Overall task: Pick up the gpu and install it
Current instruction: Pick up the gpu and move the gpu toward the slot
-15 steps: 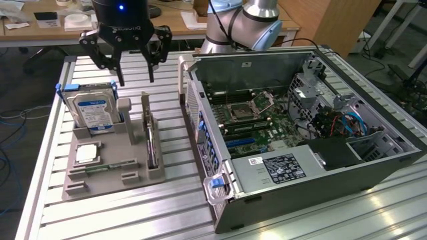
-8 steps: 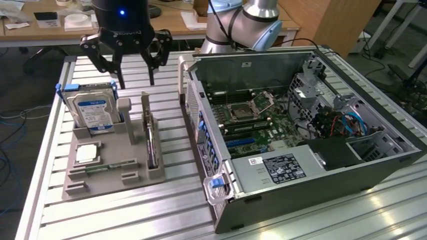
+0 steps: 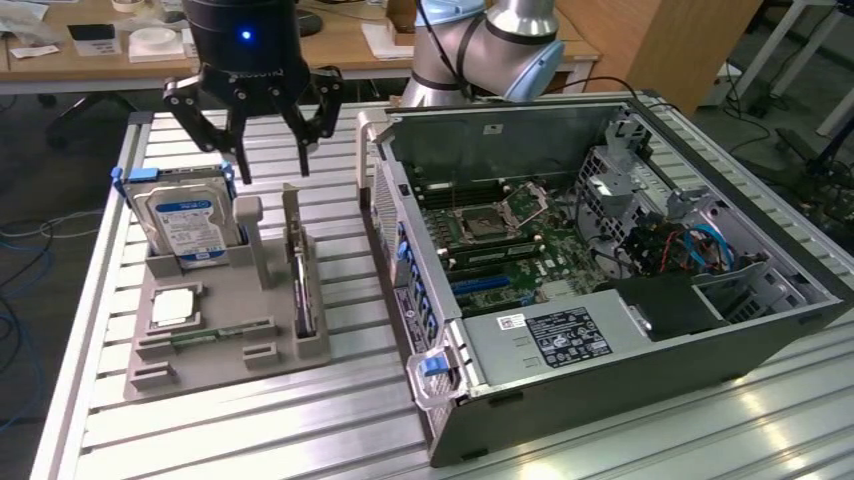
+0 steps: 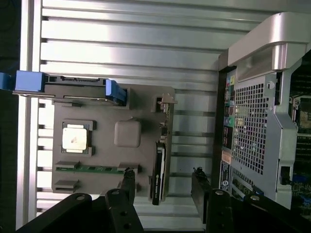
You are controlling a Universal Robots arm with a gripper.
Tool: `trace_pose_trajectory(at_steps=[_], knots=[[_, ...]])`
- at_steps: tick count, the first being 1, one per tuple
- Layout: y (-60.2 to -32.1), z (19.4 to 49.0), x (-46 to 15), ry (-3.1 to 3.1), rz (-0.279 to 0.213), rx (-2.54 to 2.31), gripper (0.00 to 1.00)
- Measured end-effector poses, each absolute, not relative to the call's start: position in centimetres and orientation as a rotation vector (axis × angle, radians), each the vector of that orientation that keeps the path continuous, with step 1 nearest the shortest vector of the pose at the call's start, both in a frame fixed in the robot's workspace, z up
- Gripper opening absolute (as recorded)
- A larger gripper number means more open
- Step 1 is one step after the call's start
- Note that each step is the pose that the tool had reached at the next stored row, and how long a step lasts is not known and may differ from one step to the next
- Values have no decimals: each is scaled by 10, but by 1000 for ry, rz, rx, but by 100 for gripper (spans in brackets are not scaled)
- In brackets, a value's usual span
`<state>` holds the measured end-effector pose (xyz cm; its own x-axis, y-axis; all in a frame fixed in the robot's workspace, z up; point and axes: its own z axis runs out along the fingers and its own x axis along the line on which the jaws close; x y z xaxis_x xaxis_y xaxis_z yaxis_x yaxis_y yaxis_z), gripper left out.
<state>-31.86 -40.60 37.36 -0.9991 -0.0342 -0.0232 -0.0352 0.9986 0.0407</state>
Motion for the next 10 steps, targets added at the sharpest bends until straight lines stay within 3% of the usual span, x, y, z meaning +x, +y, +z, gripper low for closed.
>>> trace_pose_trajectory(at_steps=[10], knots=[[-409,363,-319,3118,64,-54,59]])
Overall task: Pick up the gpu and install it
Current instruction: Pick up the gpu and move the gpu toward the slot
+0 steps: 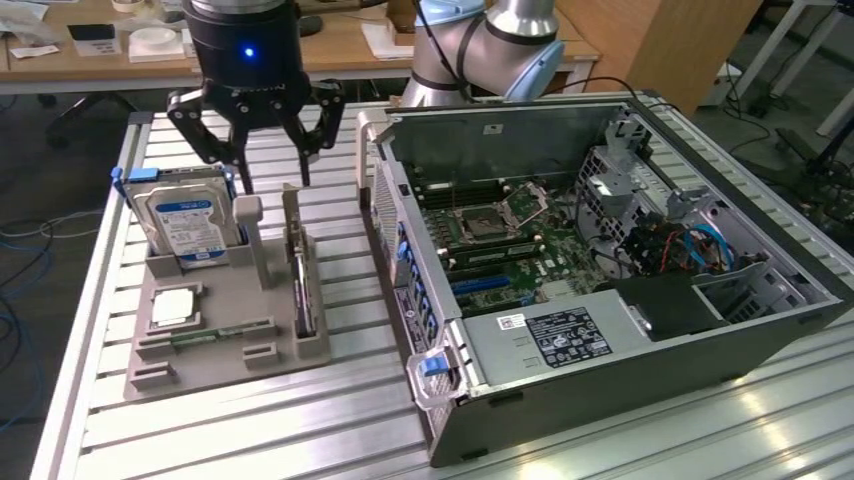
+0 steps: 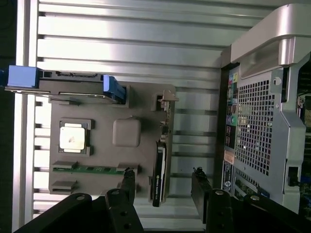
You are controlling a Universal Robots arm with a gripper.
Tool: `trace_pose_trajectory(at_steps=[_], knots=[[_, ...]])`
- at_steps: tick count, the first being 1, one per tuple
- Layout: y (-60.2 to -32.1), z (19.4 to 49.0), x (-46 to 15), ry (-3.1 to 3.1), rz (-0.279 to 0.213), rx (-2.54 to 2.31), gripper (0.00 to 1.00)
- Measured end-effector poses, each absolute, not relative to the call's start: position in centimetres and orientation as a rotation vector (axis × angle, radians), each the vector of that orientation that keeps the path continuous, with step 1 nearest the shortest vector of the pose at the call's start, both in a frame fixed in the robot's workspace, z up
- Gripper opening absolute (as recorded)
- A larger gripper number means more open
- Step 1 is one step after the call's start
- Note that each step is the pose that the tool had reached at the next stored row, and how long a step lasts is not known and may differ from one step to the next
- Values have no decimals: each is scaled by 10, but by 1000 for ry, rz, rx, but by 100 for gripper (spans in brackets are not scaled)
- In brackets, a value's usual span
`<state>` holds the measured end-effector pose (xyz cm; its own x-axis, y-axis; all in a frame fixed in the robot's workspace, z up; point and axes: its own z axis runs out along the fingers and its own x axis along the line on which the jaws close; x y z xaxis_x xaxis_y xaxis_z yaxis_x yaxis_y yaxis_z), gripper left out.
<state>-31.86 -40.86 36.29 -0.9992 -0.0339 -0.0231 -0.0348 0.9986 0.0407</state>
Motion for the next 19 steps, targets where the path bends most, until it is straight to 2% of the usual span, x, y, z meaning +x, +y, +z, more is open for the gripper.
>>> trace_pose_trajectory(at_steps=[9,19], knots=[[-410,354,-318,3118,62,-49,59],[-411,349,-318,3120,29,-15,59]])
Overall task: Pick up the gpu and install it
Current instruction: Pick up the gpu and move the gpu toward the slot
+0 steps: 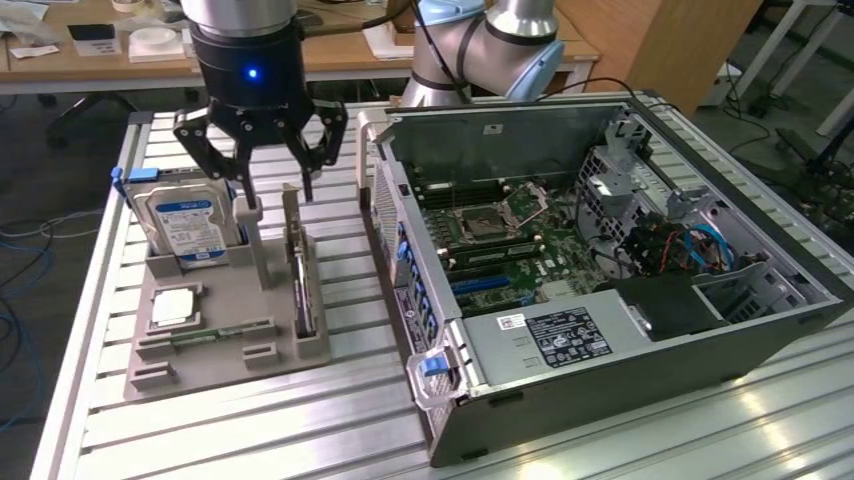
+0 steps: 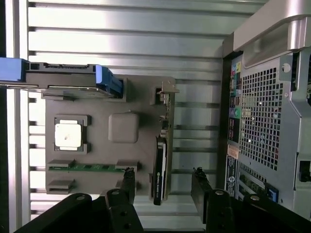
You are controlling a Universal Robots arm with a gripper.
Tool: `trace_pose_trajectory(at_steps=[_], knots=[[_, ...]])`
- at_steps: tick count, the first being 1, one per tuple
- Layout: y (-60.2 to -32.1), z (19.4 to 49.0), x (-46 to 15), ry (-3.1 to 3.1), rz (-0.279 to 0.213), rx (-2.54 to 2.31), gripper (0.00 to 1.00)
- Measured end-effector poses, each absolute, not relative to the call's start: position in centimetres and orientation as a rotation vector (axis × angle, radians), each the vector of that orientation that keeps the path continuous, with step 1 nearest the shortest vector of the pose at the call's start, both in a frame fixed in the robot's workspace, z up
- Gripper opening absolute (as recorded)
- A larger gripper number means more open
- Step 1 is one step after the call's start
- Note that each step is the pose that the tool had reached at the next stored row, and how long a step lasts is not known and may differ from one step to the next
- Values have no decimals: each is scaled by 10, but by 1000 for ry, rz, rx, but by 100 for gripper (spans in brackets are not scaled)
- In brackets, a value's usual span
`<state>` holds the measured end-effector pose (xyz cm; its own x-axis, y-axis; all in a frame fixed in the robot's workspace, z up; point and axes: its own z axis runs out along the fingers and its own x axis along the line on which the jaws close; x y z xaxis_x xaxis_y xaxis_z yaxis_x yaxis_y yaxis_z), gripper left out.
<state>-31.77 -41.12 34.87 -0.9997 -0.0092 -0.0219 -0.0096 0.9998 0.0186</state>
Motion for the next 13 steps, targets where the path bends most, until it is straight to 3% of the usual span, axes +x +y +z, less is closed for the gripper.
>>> trace_pose_trajectory(at_steps=[13], knots=[[-412,334,-318,3120,25,23,59]])
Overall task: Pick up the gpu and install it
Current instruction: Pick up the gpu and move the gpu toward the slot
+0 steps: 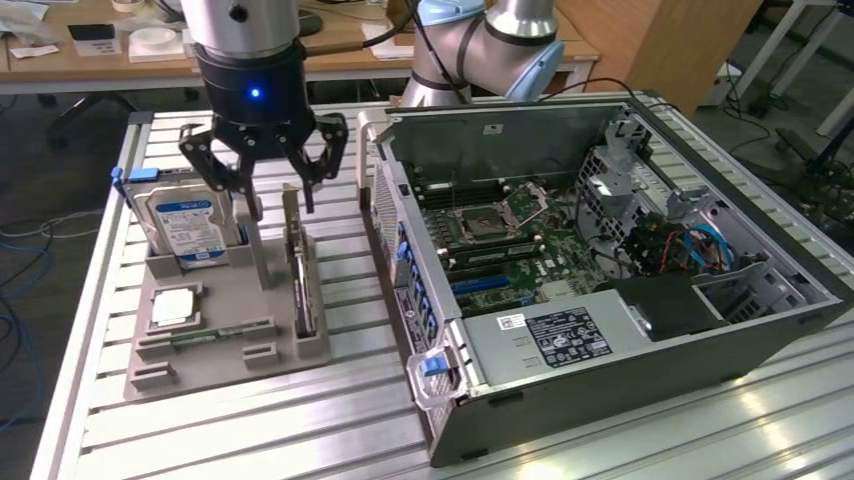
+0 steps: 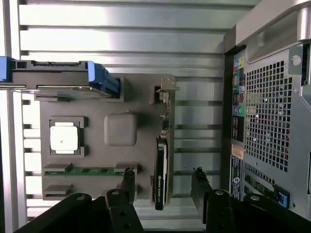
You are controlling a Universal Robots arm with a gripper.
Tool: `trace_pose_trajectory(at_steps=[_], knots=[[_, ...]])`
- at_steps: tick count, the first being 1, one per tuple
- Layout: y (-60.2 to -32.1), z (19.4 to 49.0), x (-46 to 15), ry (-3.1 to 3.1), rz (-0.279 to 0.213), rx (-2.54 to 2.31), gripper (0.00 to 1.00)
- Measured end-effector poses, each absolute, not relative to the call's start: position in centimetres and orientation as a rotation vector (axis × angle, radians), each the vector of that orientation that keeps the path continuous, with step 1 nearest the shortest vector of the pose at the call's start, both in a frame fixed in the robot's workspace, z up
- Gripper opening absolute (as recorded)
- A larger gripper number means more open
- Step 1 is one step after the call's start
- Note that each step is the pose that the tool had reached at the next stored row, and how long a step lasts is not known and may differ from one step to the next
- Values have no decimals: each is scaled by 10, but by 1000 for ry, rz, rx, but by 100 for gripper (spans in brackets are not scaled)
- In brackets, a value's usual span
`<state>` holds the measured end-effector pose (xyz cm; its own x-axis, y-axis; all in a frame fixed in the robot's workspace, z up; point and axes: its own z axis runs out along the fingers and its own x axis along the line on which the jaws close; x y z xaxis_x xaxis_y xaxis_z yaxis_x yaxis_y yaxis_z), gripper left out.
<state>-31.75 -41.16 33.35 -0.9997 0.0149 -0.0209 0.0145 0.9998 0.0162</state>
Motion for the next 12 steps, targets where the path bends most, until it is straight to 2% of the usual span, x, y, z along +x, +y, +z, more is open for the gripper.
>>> trace_pose_trajectory(at_steps=[12], knots=[[-420,320,-317,3120,20,43,59]])
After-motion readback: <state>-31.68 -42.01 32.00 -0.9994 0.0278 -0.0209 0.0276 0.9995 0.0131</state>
